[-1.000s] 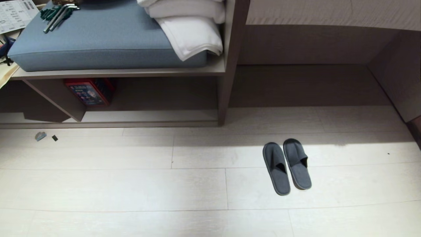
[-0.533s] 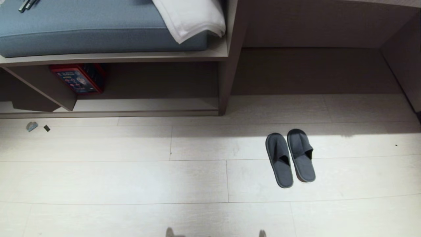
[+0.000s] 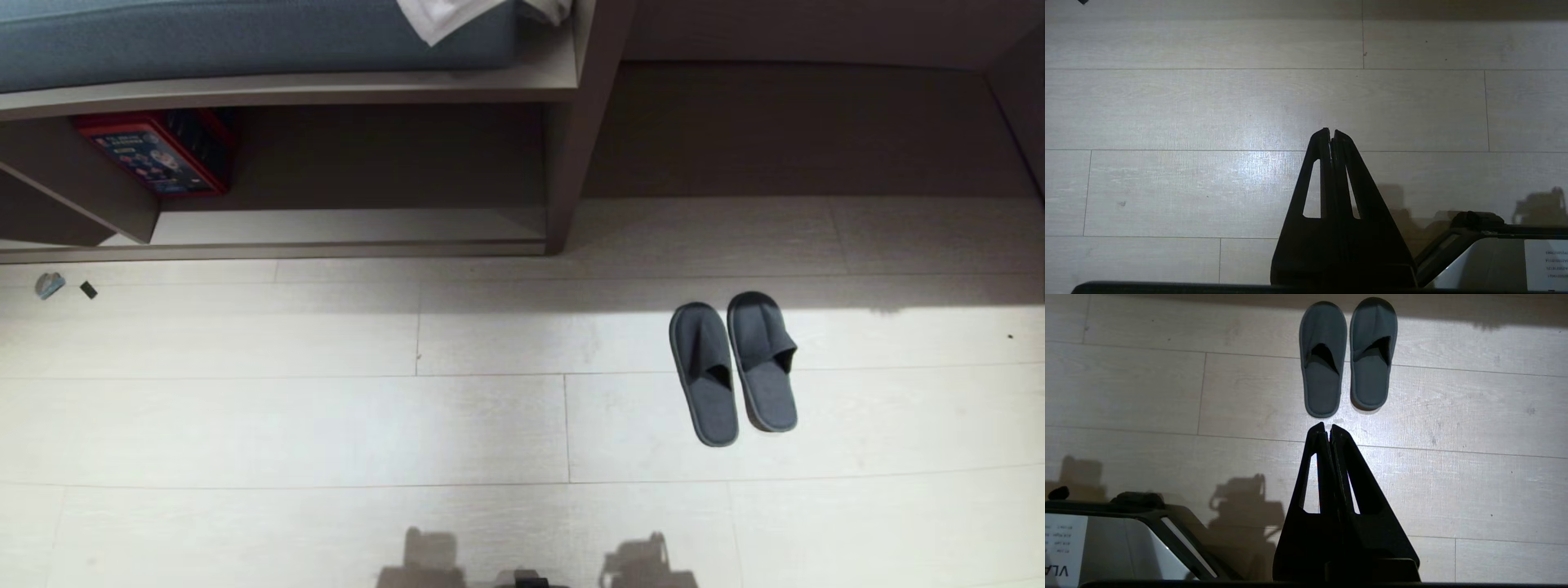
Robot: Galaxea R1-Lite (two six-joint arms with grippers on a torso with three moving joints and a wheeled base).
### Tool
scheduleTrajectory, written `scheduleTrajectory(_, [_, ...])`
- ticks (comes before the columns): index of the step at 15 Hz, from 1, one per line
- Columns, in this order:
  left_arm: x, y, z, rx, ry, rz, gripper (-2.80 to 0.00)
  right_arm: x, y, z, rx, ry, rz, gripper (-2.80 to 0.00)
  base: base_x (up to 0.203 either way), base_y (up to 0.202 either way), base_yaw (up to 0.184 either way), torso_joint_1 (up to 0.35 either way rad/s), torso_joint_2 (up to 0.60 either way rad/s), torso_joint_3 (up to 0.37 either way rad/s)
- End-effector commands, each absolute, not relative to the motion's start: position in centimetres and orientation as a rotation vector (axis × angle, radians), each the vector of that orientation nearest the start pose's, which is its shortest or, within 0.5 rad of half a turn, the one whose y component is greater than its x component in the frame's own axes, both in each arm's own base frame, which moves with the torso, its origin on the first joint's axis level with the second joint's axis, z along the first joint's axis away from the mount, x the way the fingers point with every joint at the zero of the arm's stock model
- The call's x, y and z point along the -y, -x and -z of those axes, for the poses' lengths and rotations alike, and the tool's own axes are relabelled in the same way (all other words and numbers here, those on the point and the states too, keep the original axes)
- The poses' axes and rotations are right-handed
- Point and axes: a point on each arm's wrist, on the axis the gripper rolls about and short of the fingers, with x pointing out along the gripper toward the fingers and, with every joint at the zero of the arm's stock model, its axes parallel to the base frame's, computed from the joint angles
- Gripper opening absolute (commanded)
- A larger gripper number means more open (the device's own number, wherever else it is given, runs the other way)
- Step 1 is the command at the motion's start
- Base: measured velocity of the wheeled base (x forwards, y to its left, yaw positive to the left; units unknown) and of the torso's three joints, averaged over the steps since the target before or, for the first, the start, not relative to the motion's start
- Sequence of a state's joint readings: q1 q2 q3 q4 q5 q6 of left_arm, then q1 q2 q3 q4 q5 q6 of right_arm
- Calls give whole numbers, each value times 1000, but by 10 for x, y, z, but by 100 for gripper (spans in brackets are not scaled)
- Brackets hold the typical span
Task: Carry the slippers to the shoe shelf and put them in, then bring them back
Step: Pick up the slippers on the floor
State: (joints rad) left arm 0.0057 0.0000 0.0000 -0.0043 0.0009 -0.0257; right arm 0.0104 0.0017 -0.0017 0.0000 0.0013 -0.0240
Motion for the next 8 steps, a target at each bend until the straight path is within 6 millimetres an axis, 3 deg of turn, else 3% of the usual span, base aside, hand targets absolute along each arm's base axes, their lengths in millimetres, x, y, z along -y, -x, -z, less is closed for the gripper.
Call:
scheduleTrajectory(1, [0, 23, -76, 4, 26, -8, -280, 0, 23, -76, 0, 25, -11, -280, 0, 0, 0, 2, 12, -207])
scheduleTrajectory(8, [0, 23, -76, 4, 26, -8, -280, 0, 23, -76, 0, 23, -12, -280, 0, 0, 0, 3, 4, -195])
